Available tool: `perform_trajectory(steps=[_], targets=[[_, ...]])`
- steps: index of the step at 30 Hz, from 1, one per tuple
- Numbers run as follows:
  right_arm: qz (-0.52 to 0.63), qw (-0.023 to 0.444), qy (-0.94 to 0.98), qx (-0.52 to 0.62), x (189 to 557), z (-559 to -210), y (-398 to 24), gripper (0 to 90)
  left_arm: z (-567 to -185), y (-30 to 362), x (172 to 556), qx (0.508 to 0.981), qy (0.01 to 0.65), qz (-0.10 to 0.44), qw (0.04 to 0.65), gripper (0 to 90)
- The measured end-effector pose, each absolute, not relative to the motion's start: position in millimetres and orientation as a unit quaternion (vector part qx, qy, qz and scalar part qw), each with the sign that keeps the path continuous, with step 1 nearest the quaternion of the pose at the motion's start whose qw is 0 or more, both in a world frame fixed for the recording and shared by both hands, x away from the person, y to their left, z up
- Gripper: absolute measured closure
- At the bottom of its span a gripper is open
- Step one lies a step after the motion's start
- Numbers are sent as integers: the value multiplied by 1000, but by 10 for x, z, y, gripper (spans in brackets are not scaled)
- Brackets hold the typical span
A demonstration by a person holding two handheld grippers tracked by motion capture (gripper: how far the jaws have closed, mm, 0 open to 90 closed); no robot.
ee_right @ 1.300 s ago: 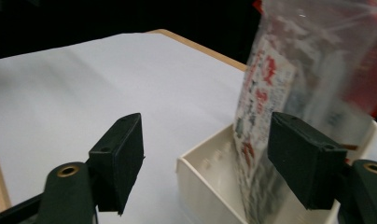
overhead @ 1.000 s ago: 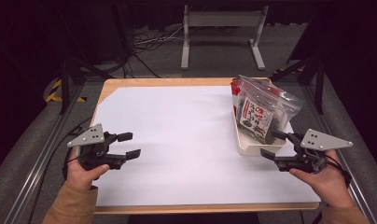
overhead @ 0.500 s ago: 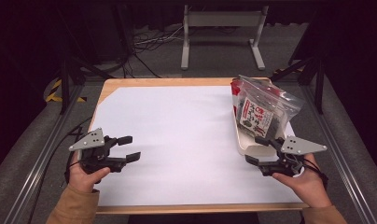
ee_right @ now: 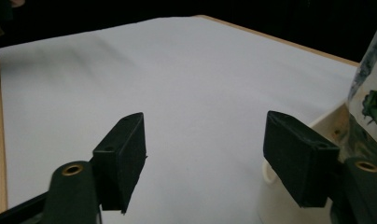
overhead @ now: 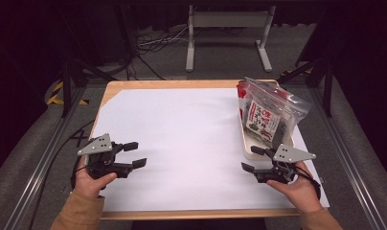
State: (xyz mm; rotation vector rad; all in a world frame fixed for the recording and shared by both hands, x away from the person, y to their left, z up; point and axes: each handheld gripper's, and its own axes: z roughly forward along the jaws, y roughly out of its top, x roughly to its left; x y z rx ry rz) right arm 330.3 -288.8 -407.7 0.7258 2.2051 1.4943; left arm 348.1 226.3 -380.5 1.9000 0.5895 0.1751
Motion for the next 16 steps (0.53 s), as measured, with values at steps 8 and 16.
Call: perform_trajectory(steps=[8, 16], targets=[[500, 175, 812, 247, 3300, -4169, -2792, 291, -3814, 2261, 3477, 801, 251, 72, 539, 294], [494, 167, 816, 252, 3306, -4177, -2795, 278, -3831, 2247, 3483, 804, 250, 72, 535, 292]])
